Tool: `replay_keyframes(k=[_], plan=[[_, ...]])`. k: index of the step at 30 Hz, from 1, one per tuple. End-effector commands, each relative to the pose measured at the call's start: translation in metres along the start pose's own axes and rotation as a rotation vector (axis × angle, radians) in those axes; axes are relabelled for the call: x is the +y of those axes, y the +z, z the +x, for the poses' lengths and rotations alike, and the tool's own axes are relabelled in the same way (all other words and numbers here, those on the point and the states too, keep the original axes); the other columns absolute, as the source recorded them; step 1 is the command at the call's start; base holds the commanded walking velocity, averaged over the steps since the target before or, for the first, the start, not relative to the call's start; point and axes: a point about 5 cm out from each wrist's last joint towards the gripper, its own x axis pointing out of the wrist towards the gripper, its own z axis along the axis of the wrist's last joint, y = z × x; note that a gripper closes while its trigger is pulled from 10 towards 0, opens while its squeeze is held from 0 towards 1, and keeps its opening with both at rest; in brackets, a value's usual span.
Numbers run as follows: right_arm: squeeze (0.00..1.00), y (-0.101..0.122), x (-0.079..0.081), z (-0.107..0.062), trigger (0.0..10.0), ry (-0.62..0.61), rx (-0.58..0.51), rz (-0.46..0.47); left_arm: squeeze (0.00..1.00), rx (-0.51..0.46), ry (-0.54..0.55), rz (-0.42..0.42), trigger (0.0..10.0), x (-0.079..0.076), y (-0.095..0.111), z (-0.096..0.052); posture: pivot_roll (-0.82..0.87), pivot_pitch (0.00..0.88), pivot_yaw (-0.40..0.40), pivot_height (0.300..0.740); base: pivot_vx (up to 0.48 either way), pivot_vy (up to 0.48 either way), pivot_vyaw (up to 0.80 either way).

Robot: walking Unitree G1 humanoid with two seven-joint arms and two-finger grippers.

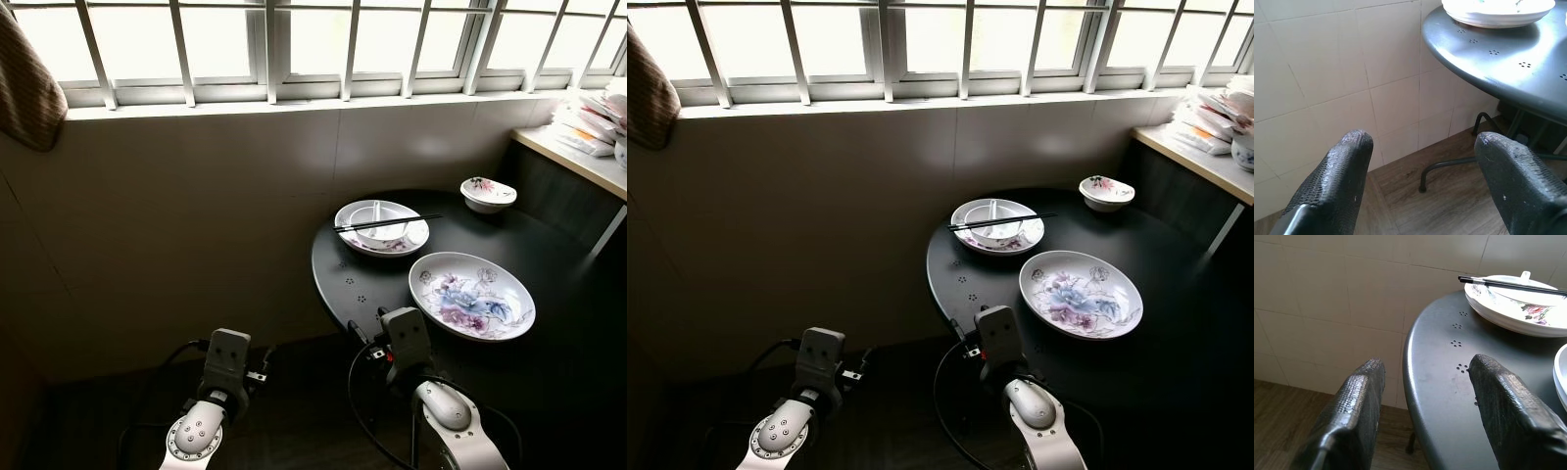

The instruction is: Kitchen organization

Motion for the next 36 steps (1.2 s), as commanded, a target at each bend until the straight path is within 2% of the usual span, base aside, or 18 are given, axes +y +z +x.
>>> replay_keyframes(k=[1,3,7,8,9,10,11,14,17,23,36], plan=[[0.0,0.001,-0.001,0.001,10.0,0.007,0.003,-0.02,0.0,-0.001,0.003,-0.007,10.0,0.0,-0.001,0.001,0.04,0.0,-0.03,0.74,0.0,0.0,0.0],[0.0,0.001,-0.003,0.0,10.0,0.012,0.014,-0.078,0.0,-0.005,-0.005,0.028,10.0,-0.003,-0.001,-0.001,0.04,0.0,-0.032,0.74,0.0,0.0,0.0],[0.0,0.001,-0.003,-0.001,10.0,0.024,0.005,-0.129,0.0,-0.007,-0.01,0.045,10.0,-0.004,-0.001,-0.003,0.04,0.0,-0.033,0.74,0.0,0.0,0.0],[0.0,-0.007,-0.008,-0.008,10.0,0.043,0.066,-0.289,0.0,-0.013,-0.031,0.106,10.0,-0.008,0.0,-0.008,0.03,0.0,-0.035,0.74,0.0,0.0,0.0],[0.0,-0.007,-0.008,-0.008,10.0,0.043,0.066,-0.289,0.0,-0.013,-0.031,0.106,10.0,-0.008,0.0,-0.008,0.03,0.0,-0.035,0.74,0.0,0.0,0.0],[0.0,-0.011,-0.01,-0.012,10.0,0.053,0.101,-0.351,0.0,-0.016,-0.041,0.13,10.0,-0.01,0.001,-0.011,0.03,0.0,-0.035,0.74,0.0,0.0,0.0],[0.0,-0.019,-0.015,-0.022,10.0,0.068,0.154,-0.45,0.0,-0.015,-0.074,0.194,10.0,-0.014,0.0,-0.016,0.03,0.0,-0.034,0.74,0.0,0.0,0.0],[0.0,-0.026,-0.018,-0.031,10.0,0.096,0.189,-0.553,0.0,-0.002,-0.094,0.235,10.0,-0.016,-0.003,-0.017,0.02,0.0,-0.035,0.74,0.0,0.0,0.0],[0.0,-0.029,-0.019,-0.032,10.0,0.082,0.201,-0.491,0.0,0.01,-0.109,0.253,10.0,-0.017,-0.006,-0.016,0.02,0.0,-0.033,0.74,0.0,0.0,0.0],[0.0,-0.029,-0.012,-0.027,10.0,0.104,0.181,-0.488,0.0,0.018,-0.099,0.256,10.0,-0.014,-0.007,-0.018,0.04,0.0,-0.029,0.74,0.0,0.0,0.0],[0.0,-0.027,-0.01,-0.026,10.0,0.092,0.174,-0.478,0.0,0.024,-0.092,0.264,10.0,-0.012,-0.007,-0.019,0.04,0.0,-0.026,0.74,0.0,0.0,0.0]])
